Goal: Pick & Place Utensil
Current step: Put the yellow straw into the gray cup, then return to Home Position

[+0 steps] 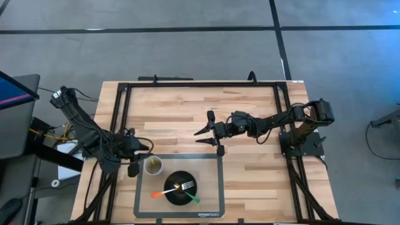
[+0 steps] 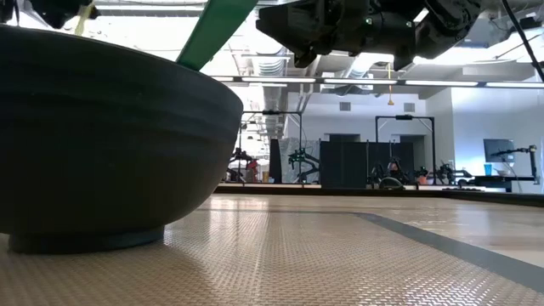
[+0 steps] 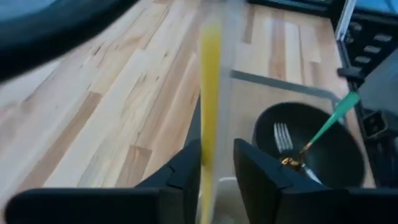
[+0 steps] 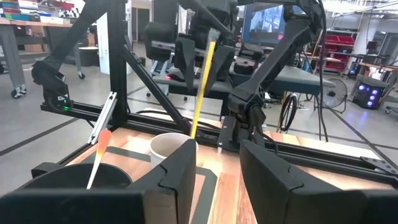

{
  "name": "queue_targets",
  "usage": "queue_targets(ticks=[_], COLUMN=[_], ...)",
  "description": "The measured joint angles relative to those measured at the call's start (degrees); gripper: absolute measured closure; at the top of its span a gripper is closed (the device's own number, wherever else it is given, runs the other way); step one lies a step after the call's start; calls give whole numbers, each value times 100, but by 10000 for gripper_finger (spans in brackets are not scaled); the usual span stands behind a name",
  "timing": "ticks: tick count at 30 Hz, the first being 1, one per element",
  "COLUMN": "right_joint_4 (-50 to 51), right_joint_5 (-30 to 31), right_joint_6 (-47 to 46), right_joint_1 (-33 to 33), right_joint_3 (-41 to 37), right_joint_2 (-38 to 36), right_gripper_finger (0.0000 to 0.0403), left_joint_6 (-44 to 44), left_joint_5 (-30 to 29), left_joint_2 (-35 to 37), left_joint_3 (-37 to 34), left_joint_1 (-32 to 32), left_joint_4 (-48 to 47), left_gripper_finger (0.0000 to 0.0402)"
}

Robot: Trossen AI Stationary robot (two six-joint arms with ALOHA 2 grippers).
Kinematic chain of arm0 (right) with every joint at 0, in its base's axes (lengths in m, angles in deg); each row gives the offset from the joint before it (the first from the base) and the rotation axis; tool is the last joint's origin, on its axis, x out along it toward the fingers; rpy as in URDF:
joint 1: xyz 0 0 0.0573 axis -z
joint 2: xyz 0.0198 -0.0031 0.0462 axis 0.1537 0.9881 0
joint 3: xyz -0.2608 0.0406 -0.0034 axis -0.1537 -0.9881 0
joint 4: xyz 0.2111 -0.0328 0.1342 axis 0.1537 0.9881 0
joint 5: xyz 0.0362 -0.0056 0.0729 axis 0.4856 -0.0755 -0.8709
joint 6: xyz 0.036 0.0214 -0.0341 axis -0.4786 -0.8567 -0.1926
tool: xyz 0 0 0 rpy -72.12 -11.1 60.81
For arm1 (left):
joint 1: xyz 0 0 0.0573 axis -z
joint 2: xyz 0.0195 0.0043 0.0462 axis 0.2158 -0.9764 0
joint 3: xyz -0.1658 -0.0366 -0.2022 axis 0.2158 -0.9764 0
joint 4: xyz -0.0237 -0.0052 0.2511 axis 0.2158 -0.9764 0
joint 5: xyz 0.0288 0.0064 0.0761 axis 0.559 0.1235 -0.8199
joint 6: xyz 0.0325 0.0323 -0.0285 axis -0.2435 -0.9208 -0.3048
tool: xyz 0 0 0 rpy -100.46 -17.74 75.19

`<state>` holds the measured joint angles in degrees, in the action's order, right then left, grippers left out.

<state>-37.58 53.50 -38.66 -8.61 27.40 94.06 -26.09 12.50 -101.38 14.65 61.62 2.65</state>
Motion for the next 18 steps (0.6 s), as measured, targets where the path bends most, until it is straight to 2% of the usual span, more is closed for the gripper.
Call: queue_targets(ticks=[4,10,14,18], right_joint_4=[0,121,744,2103], right_joint_5=[0,2,59,342], right_joint_6=[0,-1,-1,0], right_joint_1=[-17,-20,-20,-20], right_joint_3=[0,40,66,66], right_joint_2=[0,-179,-799,-1799], right_gripper_finger=[285,285,285,285], left_joint_6=[-473,-2412,-3170,-3734], left_joint_5=[123,54,-436,-955], left_joint_2=[0,2,7,73], left_joint_3=[0,160,249,251], left_joint_1=[-198,-233,-235,-236], left_joint_4=[782,2331,2563,2561], left_gripper_finger=[280,271,270,270])
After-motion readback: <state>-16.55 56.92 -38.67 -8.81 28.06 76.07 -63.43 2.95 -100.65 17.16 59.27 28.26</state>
